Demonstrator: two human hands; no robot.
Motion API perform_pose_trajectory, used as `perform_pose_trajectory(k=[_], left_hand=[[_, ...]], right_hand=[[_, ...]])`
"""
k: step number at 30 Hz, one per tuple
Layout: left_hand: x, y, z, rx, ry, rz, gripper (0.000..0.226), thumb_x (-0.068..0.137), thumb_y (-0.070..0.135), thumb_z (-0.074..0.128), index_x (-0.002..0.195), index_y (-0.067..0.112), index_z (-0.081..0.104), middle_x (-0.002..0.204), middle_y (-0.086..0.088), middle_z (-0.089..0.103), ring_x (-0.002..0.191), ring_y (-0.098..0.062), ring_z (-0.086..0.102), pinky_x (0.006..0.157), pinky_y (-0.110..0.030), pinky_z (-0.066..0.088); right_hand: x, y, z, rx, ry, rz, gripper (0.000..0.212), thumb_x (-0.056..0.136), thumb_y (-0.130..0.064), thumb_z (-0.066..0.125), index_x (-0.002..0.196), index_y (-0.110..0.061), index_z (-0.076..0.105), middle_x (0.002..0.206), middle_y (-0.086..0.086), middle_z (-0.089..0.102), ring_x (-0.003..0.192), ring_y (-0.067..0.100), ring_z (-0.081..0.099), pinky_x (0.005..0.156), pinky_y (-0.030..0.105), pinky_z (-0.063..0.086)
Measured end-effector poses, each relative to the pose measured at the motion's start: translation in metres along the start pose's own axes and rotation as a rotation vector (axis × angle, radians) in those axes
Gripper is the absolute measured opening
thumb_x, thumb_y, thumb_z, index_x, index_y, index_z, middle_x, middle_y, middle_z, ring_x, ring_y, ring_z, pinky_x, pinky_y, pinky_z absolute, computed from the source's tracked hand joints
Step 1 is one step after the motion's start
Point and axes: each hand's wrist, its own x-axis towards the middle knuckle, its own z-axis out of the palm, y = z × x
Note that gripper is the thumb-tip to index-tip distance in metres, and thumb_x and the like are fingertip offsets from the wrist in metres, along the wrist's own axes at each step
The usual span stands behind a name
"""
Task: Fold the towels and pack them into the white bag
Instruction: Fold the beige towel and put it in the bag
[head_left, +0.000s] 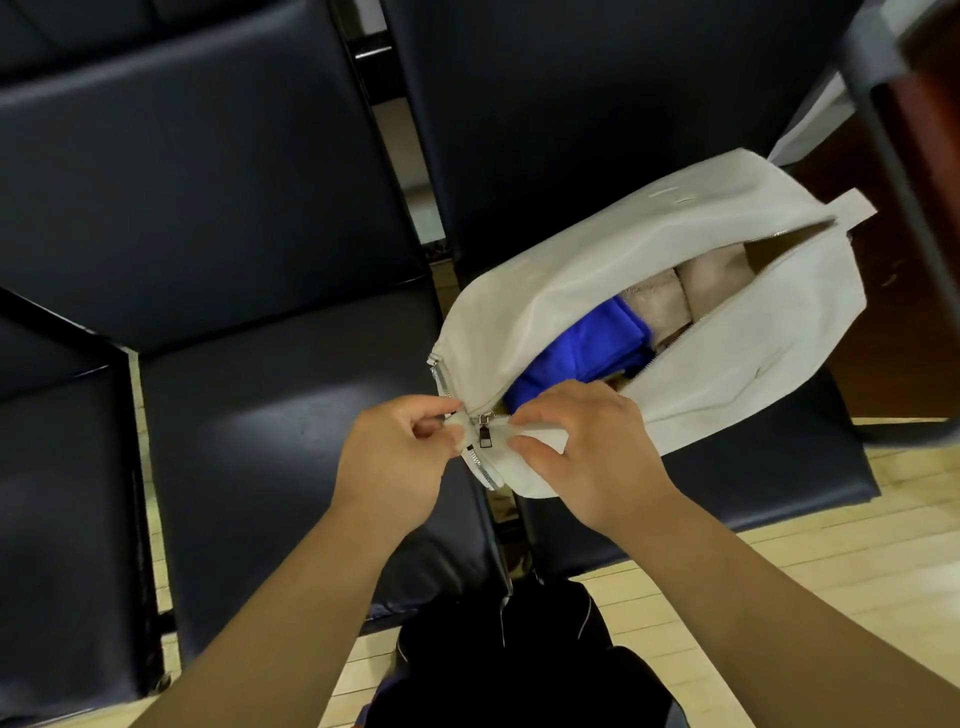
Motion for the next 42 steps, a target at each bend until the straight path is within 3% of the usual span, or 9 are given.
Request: perform_pose_trajectory(k=[5, 9, 14, 18, 25, 28, 32, 36, 42], left_hand=[[0.005, -0.002, -0.003, -0.041, -0.037, 0.008, 0.033, 0.089, 0.012, 0.074, 0.094, 0.045, 0.07, 0.086, 0.006, 0.075, 0.08, -0.01, 0.074, 0.082, -0.036, 0.061], [0.008, -0.006, -0.007, -0.091, -0.078, 0.033, 0.035, 0.088, 0.01, 0.076, 0.093, 0.044, 0.072, 0.089, 0.001, 0.076, 0.085, -0.016, 0.074, 0.088, -0.043, 0.06], [0.013, -0.01, -0.014, -0.127, -0.14, 0.034, 0.031, 0.089, 0.005, 0.074, 0.098, 0.035, 0.074, 0.088, 0.0, 0.077, 0.082, -0.015, 0.075, 0.089, -0.042, 0.061], [0.017, -0.012, -0.019, -0.129, -0.175, 0.041, 0.029, 0.09, 0.003, 0.072, 0.101, 0.031, 0.074, 0.085, 0.002, 0.077, 0.079, -0.012, 0.074, 0.086, -0.036, 0.061], [0.023, -0.012, -0.023, -0.12, -0.198, 0.062, 0.035, 0.09, 0.003, 0.071, 0.098, 0.036, 0.072, 0.083, 0.002, 0.076, 0.076, -0.011, 0.073, 0.075, -0.026, 0.057], [0.023, -0.011, -0.024, -0.098, -0.199, 0.072, 0.032, 0.09, 0.005, 0.071, 0.1, 0.035, 0.073, 0.084, 0.003, 0.076, 0.078, -0.011, 0.073, 0.077, -0.024, 0.057], [0.025, -0.011, -0.026, -0.104, -0.204, 0.055, 0.031, 0.09, 0.005, 0.072, 0.099, 0.034, 0.073, 0.084, 0.003, 0.076, 0.079, -0.01, 0.074, 0.079, -0.025, 0.058], [0.027, -0.012, -0.027, -0.088, -0.202, 0.067, 0.03, 0.091, 0.007, 0.072, 0.099, 0.036, 0.073, 0.085, 0.003, 0.076, 0.08, -0.01, 0.074, 0.077, -0.023, 0.056], [0.024, -0.009, -0.031, -0.005, -0.174, 0.091, 0.028, 0.092, 0.007, 0.07, 0.102, 0.033, 0.074, 0.082, 0.006, 0.076, 0.077, -0.005, 0.072, 0.076, -0.017, 0.055]], right_hand=[[-0.007, -0.012, 0.014, -0.129, 0.204, 0.059, 0.014, 0.08, -0.041, 0.075, 0.088, -0.029, 0.076, 0.099, -0.005, 0.055, 0.092, 0.022, 0.049, 0.08, 0.034, 0.04], [-0.007, -0.025, 0.026, -0.012, 0.061, 0.14, 0.02, 0.086, -0.048, 0.068, 0.093, -0.032, 0.076, 0.093, -0.008, 0.063, 0.087, 0.015, 0.058, 0.079, 0.036, 0.05], [0.003, -0.036, 0.032, 0.344, -0.042, 0.473, 0.015, 0.087, -0.038, 0.074, 0.085, -0.023, 0.077, 0.084, -0.008, 0.064, 0.08, -0.002, 0.059, 0.065, 0.006, 0.042], [0.009, -0.043, 0.032, 0.429, -0.08, 0.559, 0.017, 0.09, -0.031, 0.074, 0.076, -0.021, 0.073, 0.074, -0.005, 0.066, 0.072, 0.003, 0.061, 0.058, 0.01, 0.044], [0.007, -0.053, 0.03, 0.319, -0.057, 0.514, 0.005, 0.094, -0.028, 0.066, 0.09, -0.03, 0.063, 0.079, -0.011, 0.069, 0.074, 0.004, 0.064, 0.067, 0.018, 0.051], [0.007, -0.055, 0.029, 0.428, 0.047, 0.469, 0.01, 0.092, -0.019, 0.068, 0.091, -0.028, 0.07, 0.078, -0.013, 0.07, 0.072, 0.006, 0.065, 0.066, 0.018, 0.053], [0.009, -0.049, 0.027, 0.333, 0.042, 0.351, 0.014, 0.092, -0.018, 0.07, 0.103, -0.024, 0.077, 0.087, -0.017, 0.073, 0.085, -0.003, 0.065, 0.078, 0.012, 0.052], [0.012, -0.042, 0.024, 0.2, 0.0, 0.266, 0.016, 0.096, -0.03, 0.065, 0.104, -0.023, 0.076, 0.09, -0.012, 0.073, 0.084, 0.006, 0.067, 0.079, 0.028, 0.056], [0.015, -0.022, 0.006, 0.225, 0.156, 0.459, 0.011, 0.096, -0.029, 0.065, 0.09, -0.028, 0.074, 0.082, -0.015, 0.071, 0.08, 0.002, 0.065, 0.078, 0.025, 0.054]])
